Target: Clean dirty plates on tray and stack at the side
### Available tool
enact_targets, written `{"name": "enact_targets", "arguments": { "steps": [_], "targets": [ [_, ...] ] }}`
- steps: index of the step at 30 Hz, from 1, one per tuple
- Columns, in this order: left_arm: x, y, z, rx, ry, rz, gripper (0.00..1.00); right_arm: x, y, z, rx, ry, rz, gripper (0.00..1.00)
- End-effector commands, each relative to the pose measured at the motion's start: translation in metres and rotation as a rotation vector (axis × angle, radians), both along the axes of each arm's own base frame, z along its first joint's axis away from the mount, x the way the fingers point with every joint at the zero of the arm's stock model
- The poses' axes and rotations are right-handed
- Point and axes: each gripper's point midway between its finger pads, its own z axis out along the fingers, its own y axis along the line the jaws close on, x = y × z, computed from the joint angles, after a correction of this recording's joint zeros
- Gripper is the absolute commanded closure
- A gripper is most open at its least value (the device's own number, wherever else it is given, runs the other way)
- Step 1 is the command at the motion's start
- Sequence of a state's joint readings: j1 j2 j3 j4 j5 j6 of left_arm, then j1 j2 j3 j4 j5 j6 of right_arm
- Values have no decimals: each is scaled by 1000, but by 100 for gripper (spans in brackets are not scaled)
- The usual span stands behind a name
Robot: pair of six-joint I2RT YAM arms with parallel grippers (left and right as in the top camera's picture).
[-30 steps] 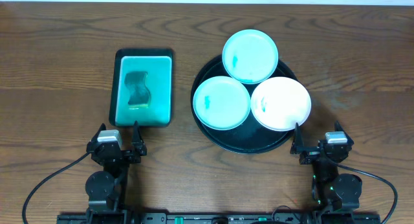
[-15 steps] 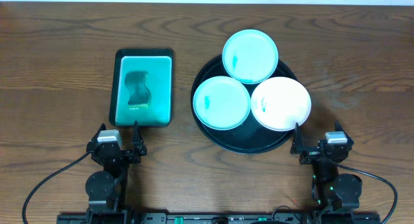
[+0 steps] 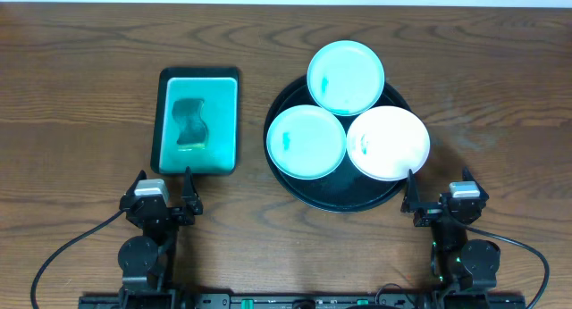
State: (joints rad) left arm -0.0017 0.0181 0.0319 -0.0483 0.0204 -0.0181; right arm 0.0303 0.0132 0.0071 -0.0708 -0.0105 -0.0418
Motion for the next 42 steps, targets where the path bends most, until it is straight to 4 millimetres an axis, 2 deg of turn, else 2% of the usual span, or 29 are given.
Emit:
{"name": "enact_targets", "arguments": {
  "steps": [1,42],
  "targets": [
    [0,2,-20,7,56,10,14,0,4,-3,-16,10,15,1],
    [0,2,-18,-32,45,11,14,0,4,-3,-16,10,15,1]
  ]
}}
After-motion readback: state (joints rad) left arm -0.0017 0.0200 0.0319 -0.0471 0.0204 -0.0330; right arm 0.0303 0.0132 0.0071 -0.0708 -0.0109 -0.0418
